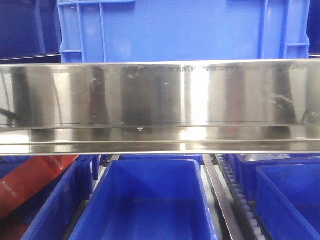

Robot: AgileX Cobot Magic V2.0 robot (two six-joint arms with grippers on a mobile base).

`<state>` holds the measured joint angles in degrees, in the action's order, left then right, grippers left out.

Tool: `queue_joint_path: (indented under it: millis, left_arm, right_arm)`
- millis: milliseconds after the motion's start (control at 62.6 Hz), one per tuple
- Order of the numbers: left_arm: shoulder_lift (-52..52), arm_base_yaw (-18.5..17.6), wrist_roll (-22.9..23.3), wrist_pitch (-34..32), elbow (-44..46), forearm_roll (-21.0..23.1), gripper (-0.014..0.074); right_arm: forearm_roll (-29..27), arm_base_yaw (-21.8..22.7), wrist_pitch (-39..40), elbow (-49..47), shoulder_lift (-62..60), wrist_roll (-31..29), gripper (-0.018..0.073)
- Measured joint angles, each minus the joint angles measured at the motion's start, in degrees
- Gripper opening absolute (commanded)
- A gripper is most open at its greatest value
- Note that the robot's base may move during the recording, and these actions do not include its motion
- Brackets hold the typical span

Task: Place cylindrical capacitor in blue bin on shelf
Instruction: 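Open left gripper to drop orange capacitor into the blue bin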

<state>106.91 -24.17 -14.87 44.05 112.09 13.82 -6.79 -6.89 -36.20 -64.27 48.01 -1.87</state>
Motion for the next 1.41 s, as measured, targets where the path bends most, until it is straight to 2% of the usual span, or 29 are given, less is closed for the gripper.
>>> queue_joint_path:
  millis: [128,176,240,447,575,782,910,1086,1182,1405]
  left_arm:
    - [0.42,0.00,0.00,1.01,0.10,0.00,0.0344]
    - [0.42,0.00,0.00,1.01,0.10,0.00,0.0498]
    - [0.42,0.00,0.00,1.01,0.10,0.00,0.0627]
    - [-1.35,0.00,0.00,1.01,0.10,0.00,0.0471]
    - [-4.82,0.00,0.00,2.17,0.10,-0.11,0.0342]
    - [-13.19,0.92,0.00,8.61,0.20,-0.73,0.0039]
    - [-19.25,3.72,1.08,10.96,-0.98,-0.84,-0.0110]
    - [-28.38,8.35,2.64,11.25,-9.31,-0.95,-0.0111]
    - [-34.72,10.39,2.86,9.10,-17.97,-1.11,-0.0111]
    - [-49.99,11.11,2.99,-0.37,-37.14,-1.37,-0.0111]
  right_arm:
    - [0.00,0.00,0.00,0.00,0.00,0.00,-0.0162]
    - [0.00,0.00,0.00,0.00,0.00,0.00,-0.0162]
    - [0.00,0.00,0.00,0.00,0.00,0.00,-0.0162]
    - [0.00,0.00,0.00,0.00,0.00,0.00,-0.0162]
    - [0.00,0.00,0.00,0.00,0.00,0.00,-0.0162]
    - [0.00,0.00,-0.10,0.00,-0.58,0.00,-0.0162]
    - [0.00,0.00,-1.34,0.00,-1.76,0.00,-0.0162]
    - [0.00,0.00,-3.27,0.00,-2.77,0.00,-0.0162]
    - [0.00,0.00,-3.88,0.00,-3.00,0.00,-0.0162]
    - [0.00,0.00,-4.49,0.00,-3.07,0.00,-0.0162]
